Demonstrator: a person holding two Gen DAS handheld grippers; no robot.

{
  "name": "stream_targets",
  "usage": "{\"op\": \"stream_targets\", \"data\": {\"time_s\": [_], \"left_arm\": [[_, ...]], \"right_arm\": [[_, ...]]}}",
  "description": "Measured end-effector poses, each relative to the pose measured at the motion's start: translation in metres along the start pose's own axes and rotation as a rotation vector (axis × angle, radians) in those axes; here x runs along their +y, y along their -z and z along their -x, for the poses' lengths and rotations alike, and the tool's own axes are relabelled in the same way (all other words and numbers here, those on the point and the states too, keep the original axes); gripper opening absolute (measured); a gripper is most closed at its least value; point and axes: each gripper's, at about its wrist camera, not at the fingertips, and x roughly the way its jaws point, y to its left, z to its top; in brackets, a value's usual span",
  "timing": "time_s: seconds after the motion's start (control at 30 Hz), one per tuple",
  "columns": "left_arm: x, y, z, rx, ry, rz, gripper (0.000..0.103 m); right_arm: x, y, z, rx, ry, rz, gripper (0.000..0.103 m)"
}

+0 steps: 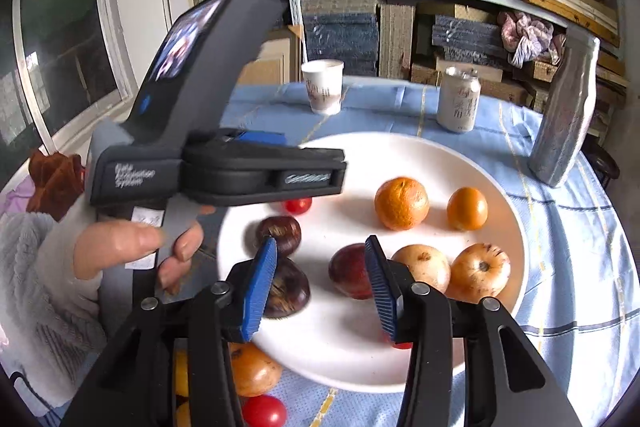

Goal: Organize fruits
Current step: 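Withdraw both open grippers back to the fruit pile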

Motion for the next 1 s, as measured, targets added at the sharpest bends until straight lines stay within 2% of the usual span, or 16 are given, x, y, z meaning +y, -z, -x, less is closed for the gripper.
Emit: {"op": "stream_targets", "data": {"time_s": [0.1, 0.23, 0.37, 0.43, 0.53, 0.6, 0.7, 0.9, 1.0], "left_arm": [[0.005, 0.007, 0.028, -0.024, -0.019, -0.003, 0.070], [0.012, 0.023, 0.067, -0.055, -0.036, -0.001, 0.071], [0.015, 0.049, 0.108, -0.098, -0.049, 0.009, 0.079], [0.016, 0.066, 0.127, -0.114, -0.051, 0.011, 0.080], [0.017, 0.095, 0.151, -0.128, -0.061, 0.024, 0.083], [0.019, 0.116, 0.164, -0.126, -0.063, 0.046, 0.087], [0.020, 0.145, 0.174, -0.118, -0.061, 0.053, 0.087], [0.014, 0.200, 0.189, -0.103, -0.064, 0.040, 0.091], [0.010, 0.216, 0.188, -0.077, -0.060, 0.022, 0.091]], "right_arm": [[0.002, -0.004, 0.022, -0.045, 0.002, -0.001, 0.048], [0.007, -0.002, 0.057, -0.111, -0.007, -0.014, 0.056], [0.011, 0.010, 0.090, -0.167, -0.014, -0.040, 0.066], [0.010, 0.019, 0.103, -0.193, -0.014, -0.061, 0.073], [0.008, 0.035, 0.116, -0.206, -0.017, -0.085, 0.078], [0.005, 0.047, 0.122, -0.211, -0.016, -0.103, 0.080], [-0.002, 0.066, 0.128, -0.218, -0.015, -0.150, 0.085], [-0.013, 0.099, 0.130, -0.210, -0.011, -0.205, 0.085], [-0.015, 0.106, 0.131, -0.206, 0.002, -0.207, 0.086]]}}
